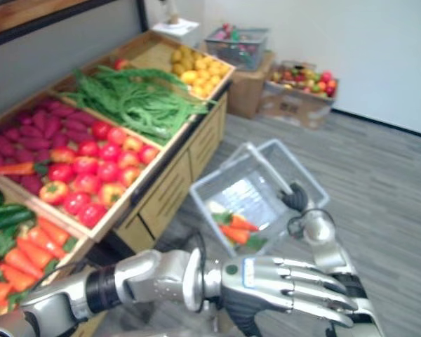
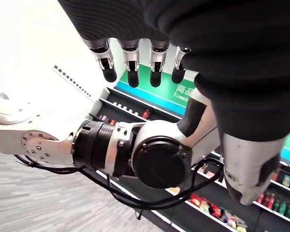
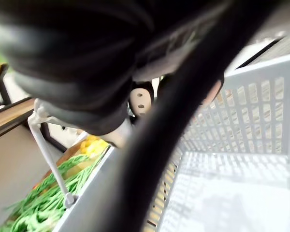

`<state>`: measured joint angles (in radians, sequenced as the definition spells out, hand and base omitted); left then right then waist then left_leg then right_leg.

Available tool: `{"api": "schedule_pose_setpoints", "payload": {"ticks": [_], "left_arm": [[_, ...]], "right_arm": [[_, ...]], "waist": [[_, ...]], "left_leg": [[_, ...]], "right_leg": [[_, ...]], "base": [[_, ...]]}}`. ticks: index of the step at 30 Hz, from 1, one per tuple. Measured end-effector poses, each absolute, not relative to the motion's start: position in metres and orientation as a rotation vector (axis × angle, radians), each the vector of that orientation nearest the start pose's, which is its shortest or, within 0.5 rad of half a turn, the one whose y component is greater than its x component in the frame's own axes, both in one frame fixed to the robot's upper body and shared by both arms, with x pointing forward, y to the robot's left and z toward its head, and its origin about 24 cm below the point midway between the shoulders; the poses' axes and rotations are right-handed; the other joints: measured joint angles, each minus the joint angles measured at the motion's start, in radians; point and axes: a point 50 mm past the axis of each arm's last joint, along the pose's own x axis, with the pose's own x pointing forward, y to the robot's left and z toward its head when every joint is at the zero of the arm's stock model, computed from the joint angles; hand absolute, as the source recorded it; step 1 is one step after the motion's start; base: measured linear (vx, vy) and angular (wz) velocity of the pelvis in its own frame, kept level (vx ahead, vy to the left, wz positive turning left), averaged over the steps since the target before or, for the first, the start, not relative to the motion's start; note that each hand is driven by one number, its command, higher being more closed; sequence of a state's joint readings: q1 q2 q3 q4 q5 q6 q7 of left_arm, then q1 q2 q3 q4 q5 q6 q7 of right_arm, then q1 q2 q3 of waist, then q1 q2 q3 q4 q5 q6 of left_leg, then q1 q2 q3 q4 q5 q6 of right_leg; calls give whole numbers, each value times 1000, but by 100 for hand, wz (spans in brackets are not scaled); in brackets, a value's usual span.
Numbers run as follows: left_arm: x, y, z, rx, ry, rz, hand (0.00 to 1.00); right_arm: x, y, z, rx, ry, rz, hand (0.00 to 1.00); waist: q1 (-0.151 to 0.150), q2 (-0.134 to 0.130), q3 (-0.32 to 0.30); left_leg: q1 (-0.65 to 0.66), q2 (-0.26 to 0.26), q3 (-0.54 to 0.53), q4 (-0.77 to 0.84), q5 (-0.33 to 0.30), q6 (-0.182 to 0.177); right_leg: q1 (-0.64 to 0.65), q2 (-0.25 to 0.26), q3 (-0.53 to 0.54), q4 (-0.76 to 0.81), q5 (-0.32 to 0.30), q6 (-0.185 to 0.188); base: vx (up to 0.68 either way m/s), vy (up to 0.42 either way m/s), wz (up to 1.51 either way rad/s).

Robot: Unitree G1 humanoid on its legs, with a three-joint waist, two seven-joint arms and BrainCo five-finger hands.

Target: Pick vegetable in the basket

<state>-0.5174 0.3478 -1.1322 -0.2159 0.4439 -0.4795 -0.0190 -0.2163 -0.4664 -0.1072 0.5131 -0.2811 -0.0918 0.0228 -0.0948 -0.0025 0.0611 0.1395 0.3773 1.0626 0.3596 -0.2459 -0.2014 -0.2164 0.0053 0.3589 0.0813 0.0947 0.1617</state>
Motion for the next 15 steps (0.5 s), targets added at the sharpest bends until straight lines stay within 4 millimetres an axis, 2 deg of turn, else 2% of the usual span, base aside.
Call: {"api": "schedule_pose_setpoints", "payload": {"ticks": [2, 4, 5, 7, 10, 11, 14, 15], "left_arm": [[137, -28, 120, 586, -1115, -1356, 0], [136, -20, 120, 568, -1086, -1368, 0], [136, -17, 119, 571, -1082, -1366, 0], [134, -8, 120, 552, -1051, -1367, 0], [134, 4, 120, 556, -1025, -1333, 0], [136, 9, 120, 567, -1012, -1310, 0], [142, 22, 120, 578, -972, -1228, 0], [146, 28, 121, 584, -955, -1174, 0]], "right_arm": [[270, -303, 23, -653, 255, -222, 100], [251, -325, 9, -603, 339, -346, 100], [245, -329, 5, -585, 360, -377, 100], [217, -344, -12, -539, 442, -475, 100], [186, -354, -30, -491, 528, -563, 100], [170, -358, -38, -466, 570, -600, 100], [134, -358, -61, -384, 676, -683, 100], [114, -355, -74, -312, 726, -739, 100]], "waist": [[18, 0, 0], [27, 2, -1], [30, 2, -1], [48, 1, -2], [60, 2, -8], [73, 1, -8], [78, -3, -20], [79, -22, -23]], "left_leg": [[-26, 2, -34, 12, -6, 5], [-70, 2, -107, 27, -11, 14], [-78, 1, -122, 30, -12, 19], [-114, -8, -192, 33, -9, 36], [-156, -26, -266, 31, -3, 57], [-172, -40, -302, 27, -1, 65], [-212, -74, -389, 6, 14, 90], [-228, -97, -433, -15, 29, 100]], "right_leg": [[1, -16, -33, 0, 0, 0], [16, -47, -100, -7, 0, 0], [22, -54, -116, -9, 0, 0], [40, -82, -187, -10, 0, 0], [50, -115, -264, -8, -2, -1], [59, -130, -297, -8, -2, -1], [84, -168, -389, -7, -7, -4], [99, -188, -437, -8, -17, -3]], "base": [[-67, -14, 62], [-57, 1, 80], [-72, 24, 87], [-72, 40, 83], [-68, 47, 81], [-54, 52, 86], [-47, 47, 91], [-26, 39, 117]]}}
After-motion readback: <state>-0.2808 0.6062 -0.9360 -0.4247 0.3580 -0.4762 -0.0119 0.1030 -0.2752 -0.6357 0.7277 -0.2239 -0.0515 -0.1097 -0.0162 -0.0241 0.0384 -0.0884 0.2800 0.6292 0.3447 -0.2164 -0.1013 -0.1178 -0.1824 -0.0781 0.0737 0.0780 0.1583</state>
